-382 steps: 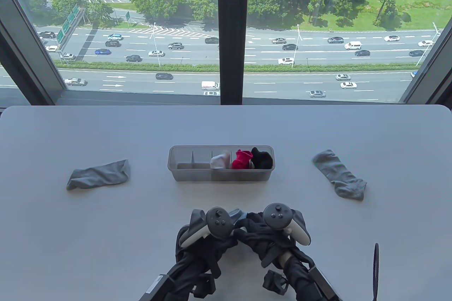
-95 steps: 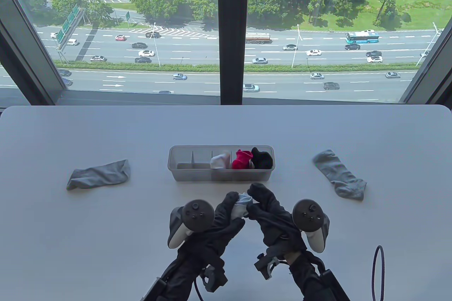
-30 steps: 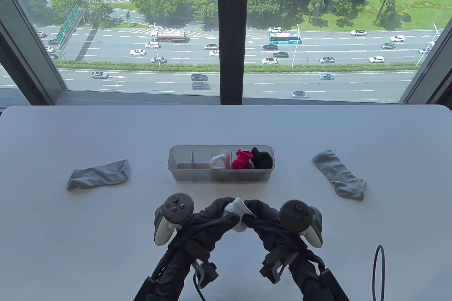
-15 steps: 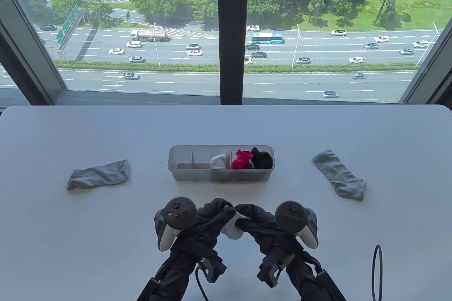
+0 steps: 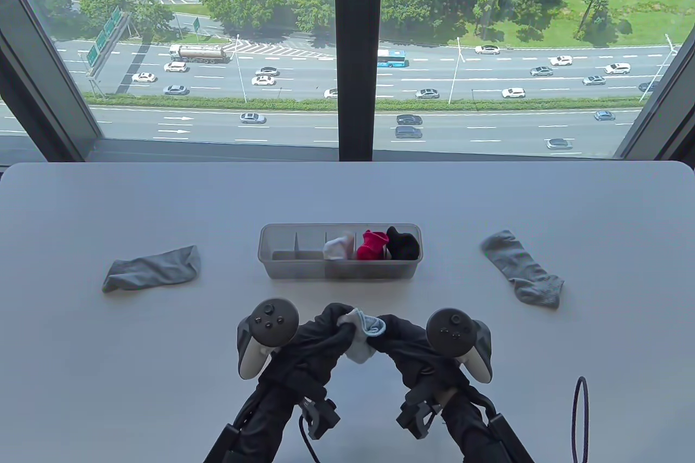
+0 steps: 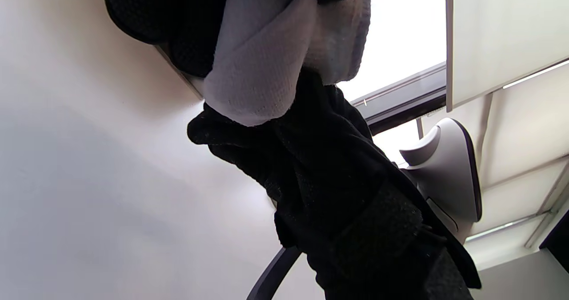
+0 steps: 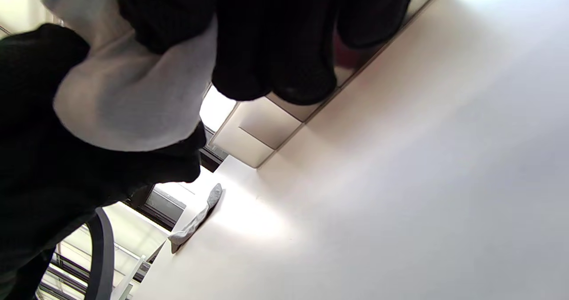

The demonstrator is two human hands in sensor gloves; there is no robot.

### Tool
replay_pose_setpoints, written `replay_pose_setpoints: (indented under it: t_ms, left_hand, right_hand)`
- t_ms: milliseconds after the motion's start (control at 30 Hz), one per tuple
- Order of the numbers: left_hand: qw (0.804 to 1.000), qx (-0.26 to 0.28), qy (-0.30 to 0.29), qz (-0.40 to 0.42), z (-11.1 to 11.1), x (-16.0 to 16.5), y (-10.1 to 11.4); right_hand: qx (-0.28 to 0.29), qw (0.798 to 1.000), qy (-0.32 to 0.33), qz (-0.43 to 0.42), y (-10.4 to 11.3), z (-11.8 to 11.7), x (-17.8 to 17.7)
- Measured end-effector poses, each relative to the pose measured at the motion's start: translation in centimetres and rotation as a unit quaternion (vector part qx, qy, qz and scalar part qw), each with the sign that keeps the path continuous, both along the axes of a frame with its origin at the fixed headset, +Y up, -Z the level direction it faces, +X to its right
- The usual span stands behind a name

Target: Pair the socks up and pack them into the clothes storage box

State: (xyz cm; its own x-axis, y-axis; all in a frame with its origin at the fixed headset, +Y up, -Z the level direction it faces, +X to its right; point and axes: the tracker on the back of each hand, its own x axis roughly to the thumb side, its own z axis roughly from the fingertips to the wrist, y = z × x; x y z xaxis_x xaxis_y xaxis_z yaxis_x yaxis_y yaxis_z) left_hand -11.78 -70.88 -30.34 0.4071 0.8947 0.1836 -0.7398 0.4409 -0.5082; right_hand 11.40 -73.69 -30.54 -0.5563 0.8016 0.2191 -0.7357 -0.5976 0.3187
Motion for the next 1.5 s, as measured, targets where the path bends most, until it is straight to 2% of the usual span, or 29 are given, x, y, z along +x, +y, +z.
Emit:
replay_pose_setpoints:
  t_ms: [100, 167, 200, 233, 333, 433, 600, 633, 733, 900, 1000, 1100, 1267, 1400, 1433, 1500]
  left_hand:
    - [0.999, 0.015, 0.018, -0.043, 0.2, 0.1, 0.2]
    - [0.994, 0.062, 0.066, -0.067, 0.4, -0.3, 0.7]
    - [0.985, 0.096, 0.117, -0.078, 0.6, -0.8, 1.4]
    - [0.979, 0.116, 0.144, -0.090, 0.6, -1.2, 1.9]
    - [0.928, 0.214, 0.259, -0.160, 0.6, -3.0, 4.2]
    - [0.886, 0.253, 0.322, -0.215, -1.0, -3.6, 5.5]
    - [0.848, 0.240, 0.361, -0.305, -6.7, -3.1, 6.3]
    - [0.845, 0.231, 0.363, -0.317, -7.6, -2.9, 6.2]
    - [0.831, 0.196, 0.368, -0.368, -10.3, -2.3, 4.5]
    - [0.829, 0.146, 0.368, -0.396, -13.0, -1.8, 0.7]
    - [0.841, 0.124, 0.340, -0.403, -13.6, -1.8, -0.7]
    - [0.842, 0.114, 0.322, -0.417, -13.6, -2.1, -1.3]
    - [0.855, 0.097, 0.305, -0.409, -13.0, -3.9, -0.4]
    - [0.825, 0.044, 0.333, -0.456, -12.4, -7.6, 1.5]
    - [0.811, 0.026, 0.344, -0.473, -12.4, -9.2, 2.0]
    - [0.795, 0.001, 0.357, -0.491, -12.2, -12.0, 2.6]
  right_hand:
    - [0.006, 1.000, 0.007, 0.023, 0.0, 0.0, 0.5]
    - [0.005, 1.000, 0.015, 0.027, 0.5, -0.1, 0.8]
    - [0.026, 0.999, -0.017, 0.038, 1.1, -0.1, 1.3]
    - [0.041, 0.998, -0.032, 0.048, 1.4, -0.1, 1.7]
    - [0.083, 0.982, -0.082, 0.148, 2.5, -0.3, 3.9]
    - [0.087, 0.959, -0.114, 0.246, 2.0, -0.5, 5.4]
    - [0.073, 0.952, -0.111, 0.276, 1.1, -0.7, 5.0]
    - [0.074, 0.951, -0.107, 0.279, 1.1, -0.7, 4.8]
    - [0.077, 0.949, -0.101, 0.289, 1.2, -0.7, 4.5]
    - [0.061, 0.951, -0.100, 0.285, 0.9, -0.9, 4.6]
    - [0.053, 0.951, -0.101, 0.286, 0.7, -1.1, 4.7]
    - [0.050, 0.951, -0.100, 0.287, 0.7, -1.2, 4.7]
    - [0.059, 0.950, -0.095, 0.292, 0.8, -1.1, 4.5]
    - [0.065, 0.947, -0.084, 0.302, 0.9, -1.0, 4.1]
    - [0.066, 0.947, -0.083, 0.303, 0.9, -1.0, 4.1]
    - [0.067, 0.948, -0.082, 0.299, 1.1, -0.9, 4.0]
